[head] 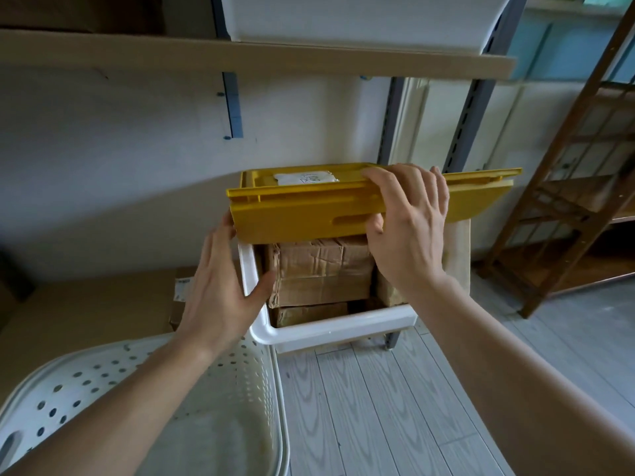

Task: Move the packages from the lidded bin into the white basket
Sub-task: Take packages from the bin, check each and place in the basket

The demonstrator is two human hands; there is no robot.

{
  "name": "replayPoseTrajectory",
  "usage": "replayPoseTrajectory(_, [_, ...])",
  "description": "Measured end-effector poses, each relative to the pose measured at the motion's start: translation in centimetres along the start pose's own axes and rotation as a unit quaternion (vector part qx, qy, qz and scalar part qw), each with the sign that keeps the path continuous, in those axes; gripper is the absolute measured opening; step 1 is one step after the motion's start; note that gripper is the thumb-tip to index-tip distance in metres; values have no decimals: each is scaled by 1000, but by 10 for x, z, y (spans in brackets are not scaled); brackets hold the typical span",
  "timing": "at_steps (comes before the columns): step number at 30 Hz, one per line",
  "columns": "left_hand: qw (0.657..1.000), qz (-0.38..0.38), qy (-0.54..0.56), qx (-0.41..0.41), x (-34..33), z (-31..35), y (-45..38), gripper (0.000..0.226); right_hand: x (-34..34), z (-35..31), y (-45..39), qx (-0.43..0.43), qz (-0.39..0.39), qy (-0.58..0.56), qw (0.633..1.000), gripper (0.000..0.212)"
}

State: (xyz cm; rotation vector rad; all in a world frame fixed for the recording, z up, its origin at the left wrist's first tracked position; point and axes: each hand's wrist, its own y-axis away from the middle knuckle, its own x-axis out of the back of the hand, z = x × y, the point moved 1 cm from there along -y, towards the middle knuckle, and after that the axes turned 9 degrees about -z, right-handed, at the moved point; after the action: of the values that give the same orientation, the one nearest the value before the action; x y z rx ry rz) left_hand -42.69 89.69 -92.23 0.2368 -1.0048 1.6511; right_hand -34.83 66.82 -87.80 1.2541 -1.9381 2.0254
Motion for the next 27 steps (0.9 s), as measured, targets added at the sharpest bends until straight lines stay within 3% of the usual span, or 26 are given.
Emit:
replayPoseTrajectory(2, [1000, -7, -14, 2, -4, -7, 0, 77, -3, -6, -11, -23, -5, 1, 1000, 47])
replayPoseTrajectory(6, [997, 5, 4, 83, -8, -16, -2, 75, -7, -11, -24, -51, -6, 16, 999, 40])
replayPoseTrajectory(10, [992, 9, -10, 122, -13, -24, -10, 10, -7, -7, -30, -40, -22, 22, 999, 36])
replayPoseTrajectory(12, [988, 7, -8, 156, -15, -28, -12, 27, -1, -1, -36, -19, -50, 25, 998, 37])
replayPoseTrajectory(16, [987, 7, 1, 163, -16, -30, -14, 19, 9, 15, -44, 28, -106, -5, 994, 45])
replayPoseTrajectory(22, [989, 8, 0, 151, -16, -30, -14, 25, 17, 19, -51, 38, -142, -65, 987, 43])
replayPoseTrajectory(24, [989, 7, -3, 145, -16, -30, -13, 27, 18, 18, -52, 42, -132, -71, 988, 41])
replayPoseTrajectory(27, [989, 8, -6, 146, -16, -30, -12, 34, 13, 9, -46, 4, -52, -28, 998, 44])
